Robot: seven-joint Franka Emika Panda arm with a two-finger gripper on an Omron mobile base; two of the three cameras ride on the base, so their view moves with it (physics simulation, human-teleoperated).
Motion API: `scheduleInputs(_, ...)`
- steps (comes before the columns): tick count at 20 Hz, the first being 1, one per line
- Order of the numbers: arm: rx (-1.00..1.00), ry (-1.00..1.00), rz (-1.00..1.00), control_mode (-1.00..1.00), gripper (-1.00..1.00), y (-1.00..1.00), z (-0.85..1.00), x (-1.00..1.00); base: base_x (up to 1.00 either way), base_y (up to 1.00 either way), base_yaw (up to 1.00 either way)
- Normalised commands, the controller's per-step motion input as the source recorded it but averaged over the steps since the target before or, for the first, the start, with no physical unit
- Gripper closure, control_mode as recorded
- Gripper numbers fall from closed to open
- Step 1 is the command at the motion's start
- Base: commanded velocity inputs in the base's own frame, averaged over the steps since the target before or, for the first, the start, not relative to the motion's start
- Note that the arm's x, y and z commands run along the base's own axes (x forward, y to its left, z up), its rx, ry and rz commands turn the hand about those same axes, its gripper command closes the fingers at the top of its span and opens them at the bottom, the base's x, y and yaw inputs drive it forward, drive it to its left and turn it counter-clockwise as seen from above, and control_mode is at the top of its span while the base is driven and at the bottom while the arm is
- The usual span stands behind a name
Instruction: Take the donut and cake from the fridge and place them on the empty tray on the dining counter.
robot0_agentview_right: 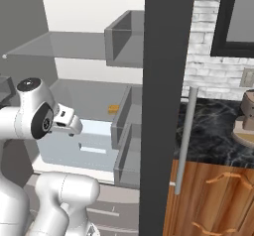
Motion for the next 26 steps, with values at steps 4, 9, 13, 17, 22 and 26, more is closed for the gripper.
scheduleInputs(4, 0.01, 0.07, -0.03, -1.00, -1.00, -0.05, 0.19, 0.11, 0.18, 0.00, -0.02)
scheduleInputs(9, 0.00, -0.03, 0.00, -1.00, -1.00, -0.23, 0.50, -0.01, 0.00, 0.00, 0.00)
scheduleInputs(13, -0.04, -0.13, 0.00, -1.00, -1.00, -0.44, 0.29, 0.01, 0.00, 0.00, 0.00)
scheduleInputs(17, -0.05, -0.15, 0.00, -1.00, -1.00, -0.43, 0.07, 0.14, 0.00, 0.00, 0.00)
scheduleInputs(22, 0.00, -0.04, 0.01, -1.00, -1.00, -0.20, 0.00, 0.54, 0.00, 0.00, 0.00)
scheduleInputs(26, 0.00, 0.00, 0.00, -1.00, -1.00, -0.13, 0.00, 0.70, 0.00, 0.00, 0.00)
